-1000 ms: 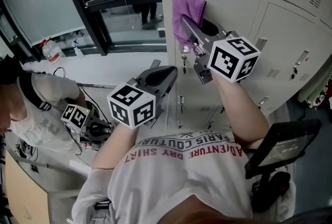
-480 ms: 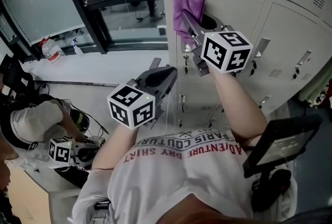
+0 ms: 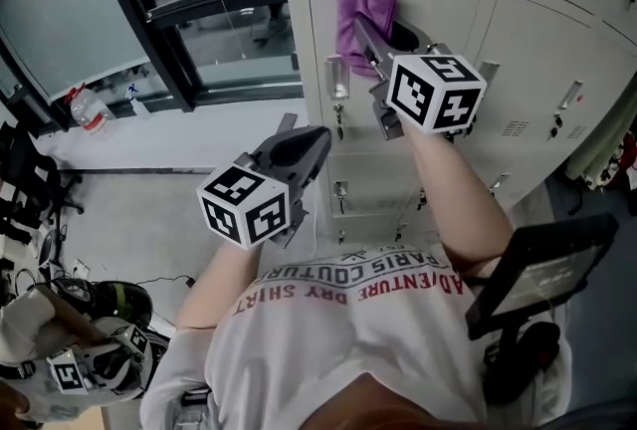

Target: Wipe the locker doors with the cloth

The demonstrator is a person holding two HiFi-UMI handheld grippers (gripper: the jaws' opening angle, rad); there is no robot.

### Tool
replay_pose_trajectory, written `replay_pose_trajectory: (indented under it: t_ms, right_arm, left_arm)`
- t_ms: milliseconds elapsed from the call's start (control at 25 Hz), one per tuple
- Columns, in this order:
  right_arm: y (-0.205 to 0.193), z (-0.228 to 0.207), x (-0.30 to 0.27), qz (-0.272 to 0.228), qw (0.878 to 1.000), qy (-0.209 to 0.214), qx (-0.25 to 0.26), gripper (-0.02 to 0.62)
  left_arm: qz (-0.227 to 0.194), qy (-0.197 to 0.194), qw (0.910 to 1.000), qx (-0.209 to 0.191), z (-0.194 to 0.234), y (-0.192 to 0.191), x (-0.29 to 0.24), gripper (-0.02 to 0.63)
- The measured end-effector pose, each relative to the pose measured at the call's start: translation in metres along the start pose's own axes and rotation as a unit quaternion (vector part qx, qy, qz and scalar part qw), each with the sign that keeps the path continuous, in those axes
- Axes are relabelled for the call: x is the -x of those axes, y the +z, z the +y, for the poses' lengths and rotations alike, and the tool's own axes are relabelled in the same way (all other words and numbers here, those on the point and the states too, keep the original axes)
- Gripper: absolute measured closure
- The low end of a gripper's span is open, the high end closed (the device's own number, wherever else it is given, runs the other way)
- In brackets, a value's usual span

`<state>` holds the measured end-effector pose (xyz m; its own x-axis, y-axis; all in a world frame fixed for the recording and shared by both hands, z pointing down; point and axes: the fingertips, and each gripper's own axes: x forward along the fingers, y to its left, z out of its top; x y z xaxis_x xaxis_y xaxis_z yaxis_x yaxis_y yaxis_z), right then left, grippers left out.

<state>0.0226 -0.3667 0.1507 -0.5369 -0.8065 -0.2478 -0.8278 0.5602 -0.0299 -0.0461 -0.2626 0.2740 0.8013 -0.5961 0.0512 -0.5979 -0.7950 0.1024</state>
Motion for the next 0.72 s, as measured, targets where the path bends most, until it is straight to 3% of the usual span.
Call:
replay_pose_trajectory:
  t_ms: [720]
  right_arm:
    - [0.024, -0.123, 0.095, -0.019, 0.991, -0.133, 0.009, 0.526]
  left_arm:
    - [0.009, -0.041, 0.9991, 0.001, -0.041, -0.012, -0.025, 0.604]
